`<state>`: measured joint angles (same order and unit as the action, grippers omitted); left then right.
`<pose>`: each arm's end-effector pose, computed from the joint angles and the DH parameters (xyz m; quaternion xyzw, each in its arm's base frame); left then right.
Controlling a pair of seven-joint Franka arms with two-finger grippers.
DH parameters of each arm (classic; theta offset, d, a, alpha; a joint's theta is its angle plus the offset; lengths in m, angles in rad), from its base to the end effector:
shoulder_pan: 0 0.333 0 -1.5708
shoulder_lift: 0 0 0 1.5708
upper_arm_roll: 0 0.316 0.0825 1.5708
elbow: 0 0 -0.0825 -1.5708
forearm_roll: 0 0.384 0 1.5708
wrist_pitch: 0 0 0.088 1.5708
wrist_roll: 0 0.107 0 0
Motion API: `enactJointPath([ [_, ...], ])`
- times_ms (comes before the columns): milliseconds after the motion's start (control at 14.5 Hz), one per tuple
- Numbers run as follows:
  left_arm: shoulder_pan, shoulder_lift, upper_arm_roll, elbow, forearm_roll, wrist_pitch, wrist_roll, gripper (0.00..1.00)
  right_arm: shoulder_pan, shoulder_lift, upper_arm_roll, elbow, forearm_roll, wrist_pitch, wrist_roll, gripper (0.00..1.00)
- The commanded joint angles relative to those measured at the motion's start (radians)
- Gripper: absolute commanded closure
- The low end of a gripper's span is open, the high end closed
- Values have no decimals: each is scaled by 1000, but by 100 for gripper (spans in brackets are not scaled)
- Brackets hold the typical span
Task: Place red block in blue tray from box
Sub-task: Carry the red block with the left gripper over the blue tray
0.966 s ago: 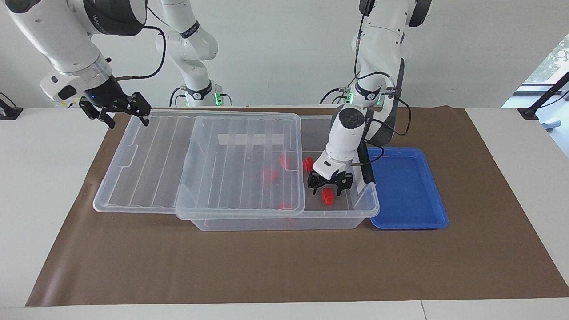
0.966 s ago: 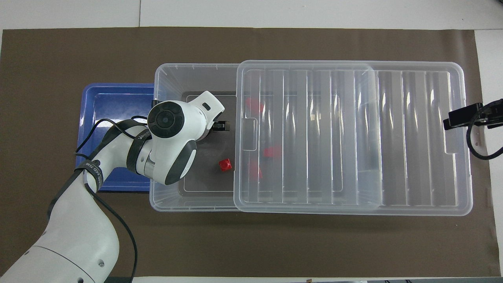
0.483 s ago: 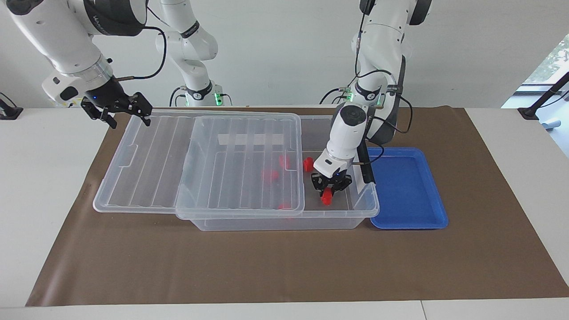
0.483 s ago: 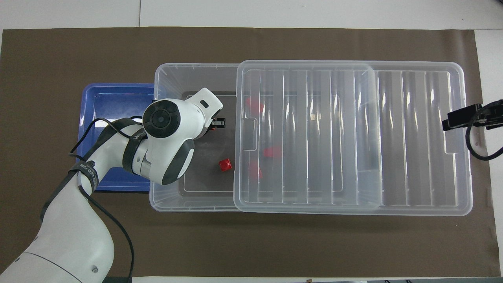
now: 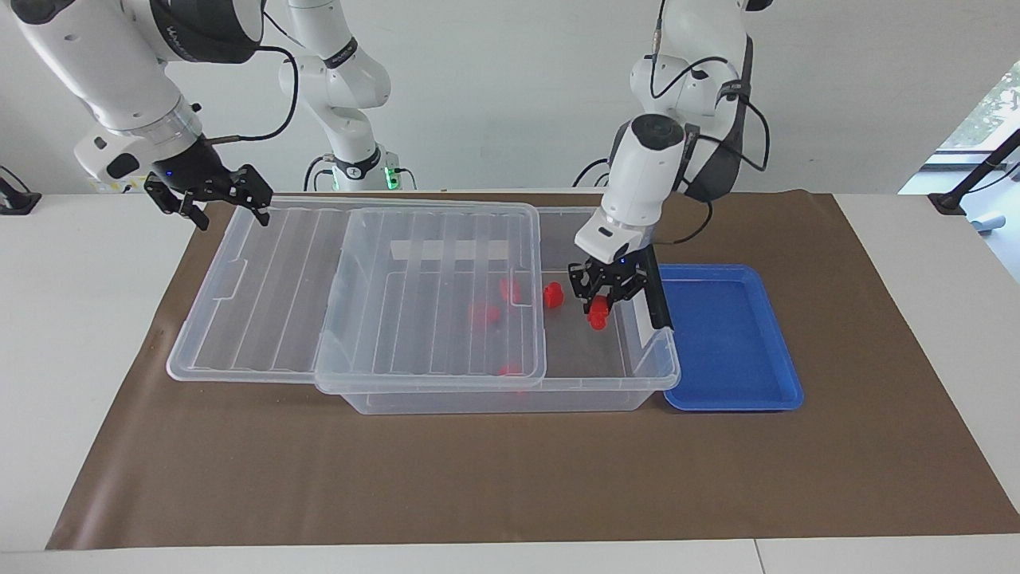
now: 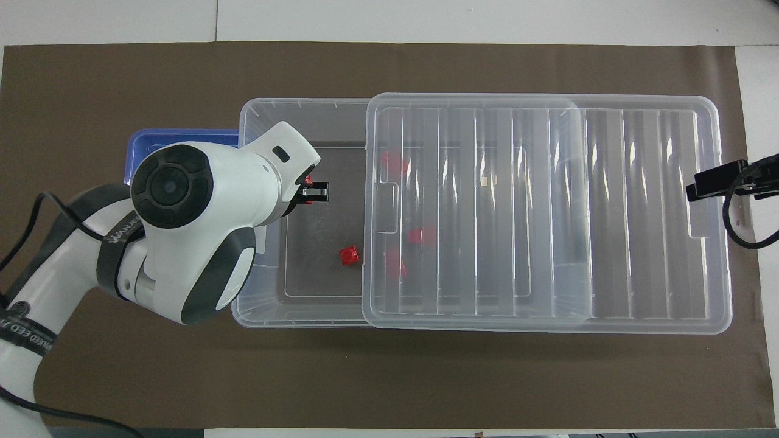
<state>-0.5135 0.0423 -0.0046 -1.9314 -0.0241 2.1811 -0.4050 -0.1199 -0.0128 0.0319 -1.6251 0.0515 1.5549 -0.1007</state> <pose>0.5117 -0.2927 0.4840 0.9933 -0.0504 0.0879 0.0556 0.5456 -0.0424 0.6048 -0.9992 -0.0060 0.0262 0.0281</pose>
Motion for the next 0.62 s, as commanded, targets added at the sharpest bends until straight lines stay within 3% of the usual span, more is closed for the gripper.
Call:
enactJointPath([
  [0,53,-103,11,-26,12,-104,18,100,-3,-22,3,-29,-4,16,15,0],
  [207,144,-114,11,-37,12,-118,46,100,-4,-22,3,-30,-5,22,9,0],
  [414,263,-101,11,-72,9,-112,204,100,-6,-24,3,-35,-5,25,-5,0],
  [552,320,-79,11,-113,9,-45,276,100,-9,-23,2,-35,-7,27,-17,77],
])
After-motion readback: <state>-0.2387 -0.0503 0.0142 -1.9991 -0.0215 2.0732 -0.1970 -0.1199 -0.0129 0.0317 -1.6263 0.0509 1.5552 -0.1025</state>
